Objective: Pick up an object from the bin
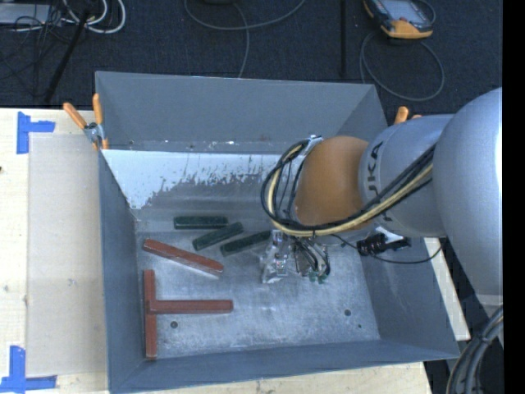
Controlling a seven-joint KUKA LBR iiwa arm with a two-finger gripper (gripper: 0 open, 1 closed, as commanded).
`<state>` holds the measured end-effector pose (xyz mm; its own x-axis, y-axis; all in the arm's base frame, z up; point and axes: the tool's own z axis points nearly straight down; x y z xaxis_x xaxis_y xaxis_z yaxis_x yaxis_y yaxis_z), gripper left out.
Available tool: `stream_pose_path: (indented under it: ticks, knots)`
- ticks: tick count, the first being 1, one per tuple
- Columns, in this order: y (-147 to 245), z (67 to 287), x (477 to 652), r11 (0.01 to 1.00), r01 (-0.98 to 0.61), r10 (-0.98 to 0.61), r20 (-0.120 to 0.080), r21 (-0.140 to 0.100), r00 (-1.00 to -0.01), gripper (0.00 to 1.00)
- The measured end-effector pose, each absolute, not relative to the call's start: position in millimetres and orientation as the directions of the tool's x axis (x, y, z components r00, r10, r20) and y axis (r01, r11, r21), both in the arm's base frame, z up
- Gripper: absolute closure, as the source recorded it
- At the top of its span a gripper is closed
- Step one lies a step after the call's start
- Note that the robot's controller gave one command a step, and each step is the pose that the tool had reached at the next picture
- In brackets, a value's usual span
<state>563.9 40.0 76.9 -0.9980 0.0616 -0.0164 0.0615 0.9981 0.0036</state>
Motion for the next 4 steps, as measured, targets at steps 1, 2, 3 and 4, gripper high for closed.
stream_pose_path:
  ticks: [1,2,3,4]
  knots:
    - [39.8,74.8,562.3,0.998,0.06,0.06,-0.012,0.002,-0.998,0.0]
    - [39.8,74.8,562.4,0.998,0.059,0.059,-0.012,0.002,-0.998,0.0]
    - [90.7,77.7,611.4,0.999,0.032,0.032,-0.014,0.002,-0.999,1.0]
    - [90.7,77.7,611.4,0.999,0.032,0.032,-0.014,0.002,-0.999,1.0]
